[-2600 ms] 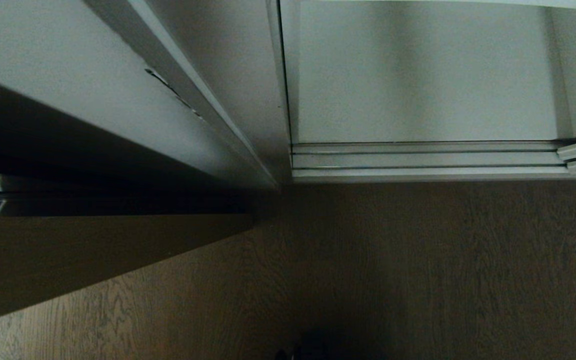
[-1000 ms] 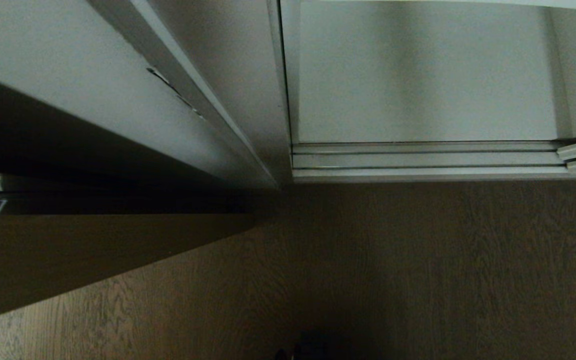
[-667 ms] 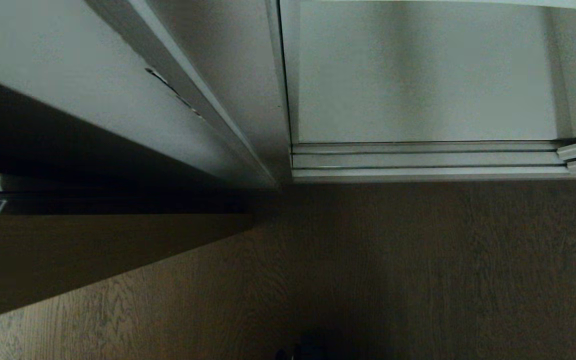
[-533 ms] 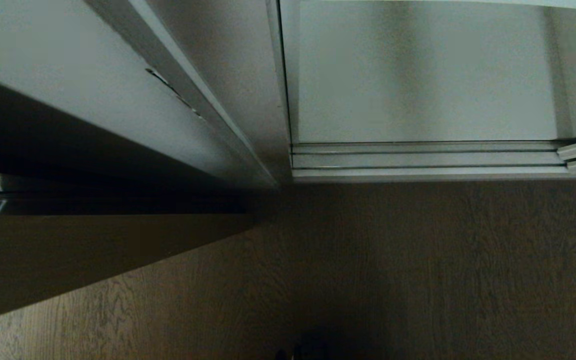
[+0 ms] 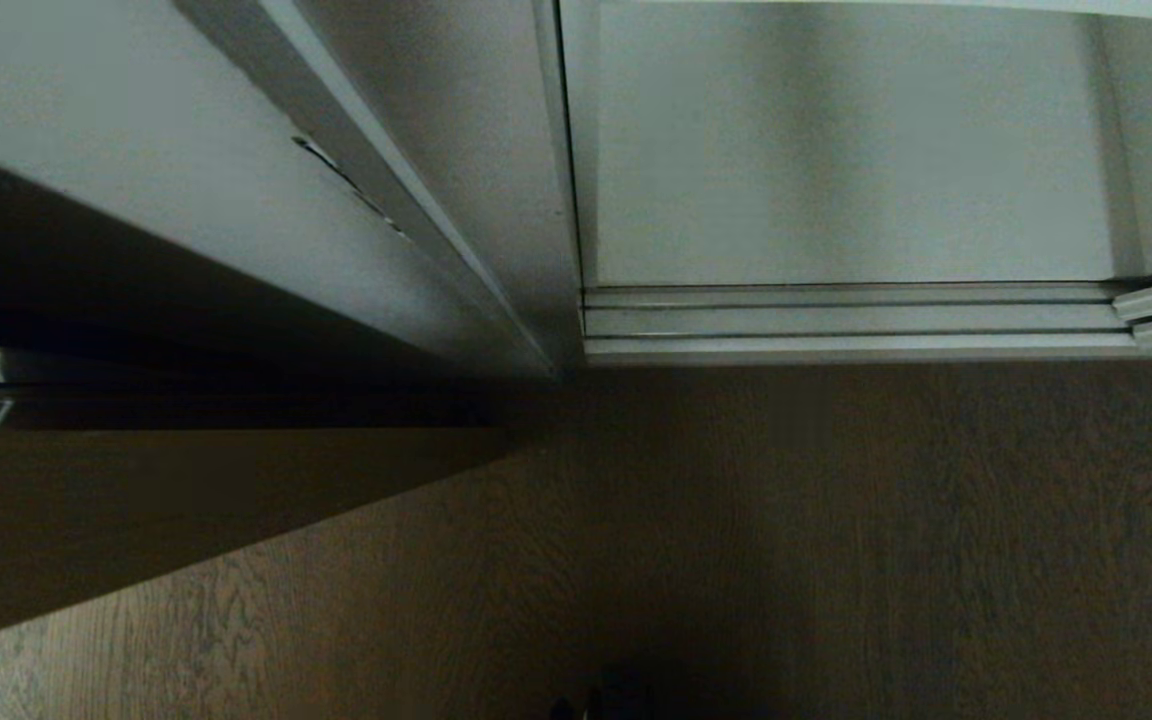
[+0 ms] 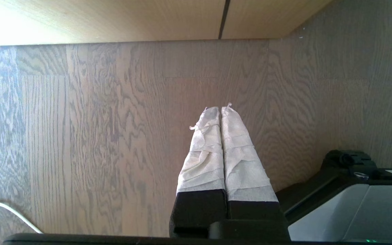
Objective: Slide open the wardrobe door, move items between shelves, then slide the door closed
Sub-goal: Place the bag on the higher shelf
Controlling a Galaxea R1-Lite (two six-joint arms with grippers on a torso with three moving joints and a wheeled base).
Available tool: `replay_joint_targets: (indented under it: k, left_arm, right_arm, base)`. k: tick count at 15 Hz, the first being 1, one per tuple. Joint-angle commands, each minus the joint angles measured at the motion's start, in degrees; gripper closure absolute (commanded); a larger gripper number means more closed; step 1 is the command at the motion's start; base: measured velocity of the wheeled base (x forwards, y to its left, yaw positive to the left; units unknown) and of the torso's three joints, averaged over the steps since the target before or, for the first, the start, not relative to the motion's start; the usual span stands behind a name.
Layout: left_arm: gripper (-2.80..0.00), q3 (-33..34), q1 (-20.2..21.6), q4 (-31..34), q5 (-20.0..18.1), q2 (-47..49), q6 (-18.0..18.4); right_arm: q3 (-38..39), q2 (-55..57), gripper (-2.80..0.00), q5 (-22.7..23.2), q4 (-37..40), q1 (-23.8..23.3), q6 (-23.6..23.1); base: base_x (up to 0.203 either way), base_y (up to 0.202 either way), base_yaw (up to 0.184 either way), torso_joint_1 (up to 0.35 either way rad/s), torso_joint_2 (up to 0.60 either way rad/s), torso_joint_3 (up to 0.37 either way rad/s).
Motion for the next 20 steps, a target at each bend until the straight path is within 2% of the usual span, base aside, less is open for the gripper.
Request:
replay_joint_targets:
  k: [1,5,9,14,16,20]
  left_arm:
    - [0.0,0.0,0.0,0.1,0.0,0.0,0.0]
    - [0.0,0.0,0.0,0.0,0.0,0.0,0.0]
    - [0.0,0.0,0.0,0.0,0.0,0.0,0.0]
    - [0.0,0.0,0.0,0.0,0.0,0.0,0.0]
    - [0.0,0.0,0.0,0.0,0.0,0.0,0.0]
    - [0.0,0.0,0.0,0.0,0.0,0.0,0.0]
  right_arm:
    - [-1.2,1.9,0.0,-0.3,-0.1,-0.8,-0.3]
    - [-3.0,2.0,0.0,-0.7,0.0,-0.6,-0.3]
    - [-2.0,-4.1,0.0,-0.1,3.0,-0.5,-0.7]
    - [4.7,-15.6,0.0,3.1,10.6,-0.7,-1.9]
    - [7.5,-18.2,0.0,3.3,14.4,-0.8,-2.1]
    - [16.0,-23.3,0.0,3.0,16.5,-0.8,-2.1]
  base:
    - [0.0,0.0,0.0,0.0,0.0,0.0]
    - [0.0,0.0,0.0,0.0,0.0,0.0]
    - [0.0,0.0,0.0,0.0,0.0,0.0]
    - [0.0,0.0,0.0,0.0,0.0,0.0]
    - [0.0,0.0,0.0,0.0,0.0,0.0]
    - [0.0,0.0,0.0,0.0,0.0,0.0]
